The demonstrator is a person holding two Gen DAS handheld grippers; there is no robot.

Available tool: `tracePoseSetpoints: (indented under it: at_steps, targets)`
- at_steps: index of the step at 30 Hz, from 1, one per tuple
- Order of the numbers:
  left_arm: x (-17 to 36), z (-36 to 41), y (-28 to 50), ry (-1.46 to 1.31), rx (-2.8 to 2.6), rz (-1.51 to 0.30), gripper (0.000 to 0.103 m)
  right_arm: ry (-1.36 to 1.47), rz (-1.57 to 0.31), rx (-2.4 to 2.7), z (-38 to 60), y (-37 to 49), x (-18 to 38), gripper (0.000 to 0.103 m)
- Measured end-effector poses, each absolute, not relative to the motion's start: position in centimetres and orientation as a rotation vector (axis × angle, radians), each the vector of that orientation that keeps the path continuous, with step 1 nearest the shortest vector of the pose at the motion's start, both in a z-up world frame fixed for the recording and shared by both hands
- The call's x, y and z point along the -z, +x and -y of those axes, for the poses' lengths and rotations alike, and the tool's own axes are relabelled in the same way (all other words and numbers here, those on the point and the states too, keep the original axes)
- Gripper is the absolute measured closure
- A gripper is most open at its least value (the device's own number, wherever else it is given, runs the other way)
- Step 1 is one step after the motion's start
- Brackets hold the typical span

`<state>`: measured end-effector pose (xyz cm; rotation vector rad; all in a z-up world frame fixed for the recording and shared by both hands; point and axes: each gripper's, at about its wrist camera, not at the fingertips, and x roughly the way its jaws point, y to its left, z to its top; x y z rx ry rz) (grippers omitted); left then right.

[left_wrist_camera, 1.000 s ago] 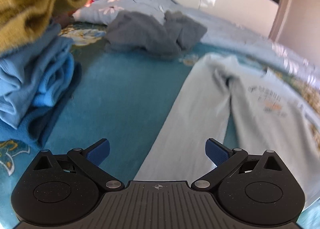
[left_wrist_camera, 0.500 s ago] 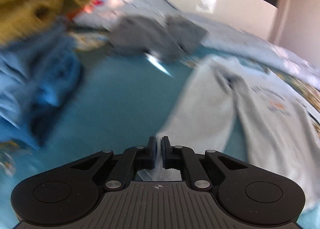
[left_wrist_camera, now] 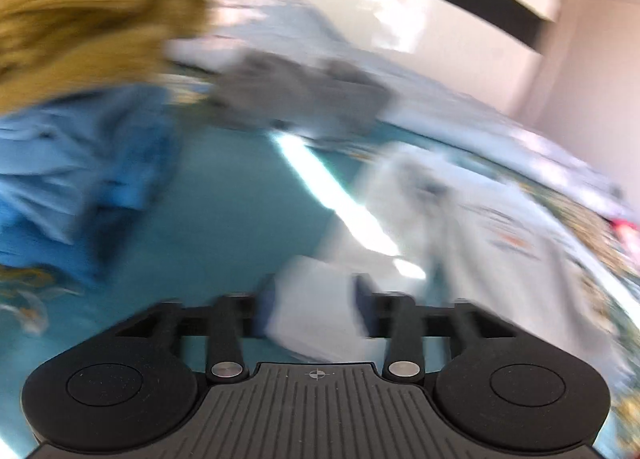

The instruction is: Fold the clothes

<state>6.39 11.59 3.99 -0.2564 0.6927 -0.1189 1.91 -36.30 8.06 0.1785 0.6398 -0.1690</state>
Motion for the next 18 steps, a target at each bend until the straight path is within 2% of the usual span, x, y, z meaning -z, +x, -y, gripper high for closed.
tracePoseSetpoints:
  at_steps: [3,12,13,15,18]
  targets:
    - [-3.3,-8.5,6.4,-0.254,0.218,-0.731,0.049,0.171,-0.708,0.049,34.3,2.3,-6.2,0.057]
    - [-0.9,-2.0,8.6,-0.130,0.190,-0.874,0.049,0.263,-0.790,-0.218,34.8,3.8,-0.6,0.057]
    - [-0.9,-1.5,8.8,-0.115,0.185,-0.894,0.047,0.254,-0.793,-0.241,35.0,3.9,-0.6,0.057]
    - [-0.9,-0.3,9.1,-0.064,0.184,-0.925,0.036,0.245,-0.816,-0.264,35.2,4.1,-0.8,0.059]
    - [-1.1,0.9,9.2,-0.019,0.182,-0.981,0.035,0.230,-0.859,-0.281,35.1,4.4,-1.2,0.062]
